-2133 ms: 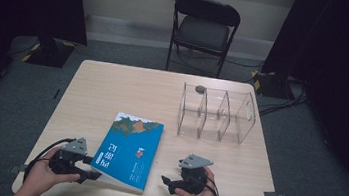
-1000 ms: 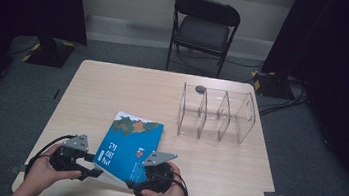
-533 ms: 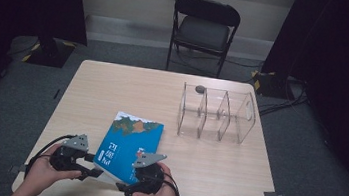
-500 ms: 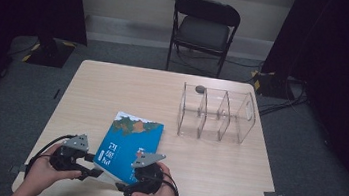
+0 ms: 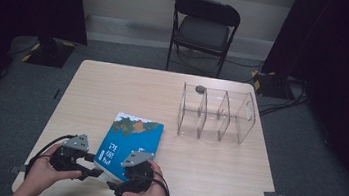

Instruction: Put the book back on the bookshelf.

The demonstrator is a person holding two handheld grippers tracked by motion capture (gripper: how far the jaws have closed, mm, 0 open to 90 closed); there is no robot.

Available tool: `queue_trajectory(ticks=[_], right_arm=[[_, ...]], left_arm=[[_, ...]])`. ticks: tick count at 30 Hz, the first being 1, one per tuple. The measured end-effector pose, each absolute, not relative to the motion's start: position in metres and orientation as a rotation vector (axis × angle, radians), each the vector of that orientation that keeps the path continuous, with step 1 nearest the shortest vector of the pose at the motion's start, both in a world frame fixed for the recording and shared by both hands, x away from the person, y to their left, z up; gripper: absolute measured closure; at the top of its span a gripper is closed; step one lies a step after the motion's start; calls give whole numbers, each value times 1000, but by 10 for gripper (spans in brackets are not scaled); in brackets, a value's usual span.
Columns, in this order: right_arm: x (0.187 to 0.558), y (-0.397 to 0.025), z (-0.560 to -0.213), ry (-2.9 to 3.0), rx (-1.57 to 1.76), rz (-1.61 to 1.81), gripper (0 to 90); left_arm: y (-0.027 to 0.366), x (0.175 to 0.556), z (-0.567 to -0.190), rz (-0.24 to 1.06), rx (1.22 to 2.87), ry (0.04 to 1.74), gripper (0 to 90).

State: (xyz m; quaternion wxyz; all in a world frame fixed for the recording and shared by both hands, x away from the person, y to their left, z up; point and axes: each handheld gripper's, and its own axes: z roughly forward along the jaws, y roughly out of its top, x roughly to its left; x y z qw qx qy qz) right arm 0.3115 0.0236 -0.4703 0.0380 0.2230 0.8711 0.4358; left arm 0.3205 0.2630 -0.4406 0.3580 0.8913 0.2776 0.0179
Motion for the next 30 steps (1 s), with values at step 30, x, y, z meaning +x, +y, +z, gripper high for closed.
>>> queue_trajectory(ticks=[30], right_arm=[[306,58,-478,2494,614,1106,207]], left_arm=[[260,322,-437,19,2275,758,436]])
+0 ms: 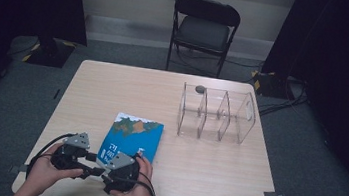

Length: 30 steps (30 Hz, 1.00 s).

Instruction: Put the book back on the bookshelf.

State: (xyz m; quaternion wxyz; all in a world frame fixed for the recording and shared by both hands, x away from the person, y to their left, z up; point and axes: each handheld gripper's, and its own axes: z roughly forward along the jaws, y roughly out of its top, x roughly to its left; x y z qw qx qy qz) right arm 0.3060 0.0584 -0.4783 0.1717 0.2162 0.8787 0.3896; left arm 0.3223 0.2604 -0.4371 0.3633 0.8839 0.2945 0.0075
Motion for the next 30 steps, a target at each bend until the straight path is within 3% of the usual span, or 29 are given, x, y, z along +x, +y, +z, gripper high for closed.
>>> queue_trajectory(ticks=[8,14,17,22,30], right_arm=[[309,50,-477,2484,626,1153,325],[307,46,-468,2506,645,1176,555],[308,46,-465,2514,651,1163,586],[307,45,-462,2503,662,1148,637],[310,39,-457,2522,682,1148,675]], left_arm=[[260,322,-438,17,2253,766,436],[260,322,-439,17,2232,747,413],[259,322,-441,28,2222,720,386],[262,321,-444,81,2222,679,236],[272,319,-450,73,2224,642,178]])
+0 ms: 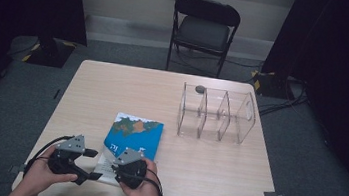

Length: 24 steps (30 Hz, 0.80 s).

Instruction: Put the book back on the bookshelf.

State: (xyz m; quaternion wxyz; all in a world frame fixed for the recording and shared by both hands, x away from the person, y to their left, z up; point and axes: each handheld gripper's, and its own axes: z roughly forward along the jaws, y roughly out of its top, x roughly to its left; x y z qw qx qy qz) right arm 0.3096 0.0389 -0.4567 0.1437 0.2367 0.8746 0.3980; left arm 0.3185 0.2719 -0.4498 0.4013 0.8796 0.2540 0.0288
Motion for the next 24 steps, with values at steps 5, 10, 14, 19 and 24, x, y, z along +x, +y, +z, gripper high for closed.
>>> queue_trajectory(ticks=[5,10,14,19,24], right_arm=[[313,35,-448,2528,715,1155,691],[318,32,-438,2529,747,1161,706],[320,30,-431,2527,753,1156,716],[323,29,-423,2530,774,1148,721],[326,28,-416,2538,801,1146,724]], left_arm=[[271,318,-454,61,2252,608,166],[270,317,-456,57,2266,578,166],[271,317,-457,63,2279,577,166],[273,317,-460,53,2291,576,166],[274,316,-464,61,2308,571,166]])
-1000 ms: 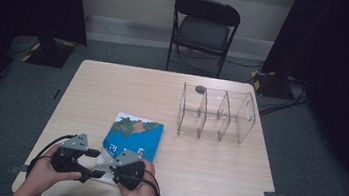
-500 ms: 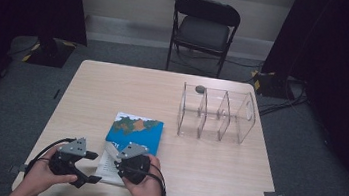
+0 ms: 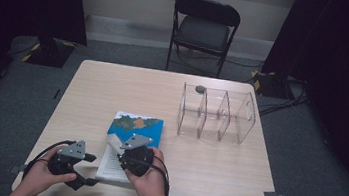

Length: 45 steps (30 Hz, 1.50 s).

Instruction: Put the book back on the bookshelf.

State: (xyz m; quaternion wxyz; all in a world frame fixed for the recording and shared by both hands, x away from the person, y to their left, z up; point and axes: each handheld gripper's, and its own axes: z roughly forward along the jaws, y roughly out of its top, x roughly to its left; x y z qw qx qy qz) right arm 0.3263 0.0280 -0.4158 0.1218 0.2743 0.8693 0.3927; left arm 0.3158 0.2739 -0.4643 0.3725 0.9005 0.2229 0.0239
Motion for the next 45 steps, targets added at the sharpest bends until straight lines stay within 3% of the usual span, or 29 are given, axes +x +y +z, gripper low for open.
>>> queue_trajectory(ticks=[20,45], right_arm=[[343,24,-388,2543,849,1160,731],[347,22,-380,2549,883,1162,732]], left_arm=[[281,323,-487,39,2325,620,168],[269,327,-496,172,2309,580,102]])
